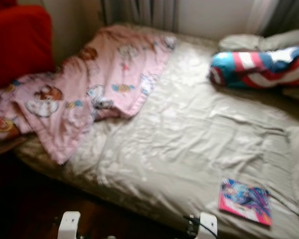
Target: Clean up the room
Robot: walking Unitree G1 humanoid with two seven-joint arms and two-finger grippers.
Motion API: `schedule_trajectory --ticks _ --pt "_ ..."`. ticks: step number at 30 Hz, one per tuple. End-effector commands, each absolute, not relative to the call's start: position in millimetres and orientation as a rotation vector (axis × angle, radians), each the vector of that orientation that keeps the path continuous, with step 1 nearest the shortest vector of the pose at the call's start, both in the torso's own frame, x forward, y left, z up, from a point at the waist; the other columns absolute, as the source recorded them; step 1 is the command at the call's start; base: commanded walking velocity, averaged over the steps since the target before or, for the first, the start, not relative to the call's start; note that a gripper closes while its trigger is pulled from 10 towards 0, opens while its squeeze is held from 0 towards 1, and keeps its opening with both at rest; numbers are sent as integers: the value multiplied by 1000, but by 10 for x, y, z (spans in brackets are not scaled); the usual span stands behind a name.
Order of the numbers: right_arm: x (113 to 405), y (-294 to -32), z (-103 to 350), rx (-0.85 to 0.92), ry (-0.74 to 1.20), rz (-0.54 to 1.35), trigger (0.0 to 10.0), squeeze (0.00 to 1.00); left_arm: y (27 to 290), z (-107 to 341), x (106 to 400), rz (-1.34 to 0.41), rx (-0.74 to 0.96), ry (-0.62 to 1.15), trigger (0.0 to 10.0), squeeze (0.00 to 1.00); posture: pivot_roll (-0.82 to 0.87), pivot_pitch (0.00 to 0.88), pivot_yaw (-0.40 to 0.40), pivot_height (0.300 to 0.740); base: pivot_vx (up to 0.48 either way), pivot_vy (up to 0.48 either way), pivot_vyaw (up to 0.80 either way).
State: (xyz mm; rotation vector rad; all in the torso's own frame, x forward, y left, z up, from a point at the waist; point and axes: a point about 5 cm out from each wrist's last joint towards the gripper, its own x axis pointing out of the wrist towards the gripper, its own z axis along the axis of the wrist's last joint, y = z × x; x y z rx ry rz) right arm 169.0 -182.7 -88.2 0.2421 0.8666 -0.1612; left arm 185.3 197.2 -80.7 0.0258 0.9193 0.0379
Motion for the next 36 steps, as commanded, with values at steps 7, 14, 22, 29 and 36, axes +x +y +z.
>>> schedule_trajectory --ticks 7,14,22,29,36 --pt "1579 -1904 -923 235 901 -190 10000 0 1909 -869 1753 13 31 970 10000 0 78 190 -28 740 0 472 0" --pt "1577 -1891 -927 229 905 -185 10000 0 1902 -868 1759 7 34 970 10000 0 77 191 -28 740 0 464 0" --pt "1572 -1869 -931 225 908 -176 10000 0 1901 -869 1758 6 37 973 10000 0 82 186 -26 740 0 460 0" --pt "1581 -1870 -927 219 906 -174 10000 0 1898 -873 1752 8 39 977 10000 0 82 179 -28 740 0 460 0" --pt "1586 -1860 -926 216 905 -171 10000 0 1897 -872 1753 10 40 977 10000 0 82 176 -28 740 0 445 0"
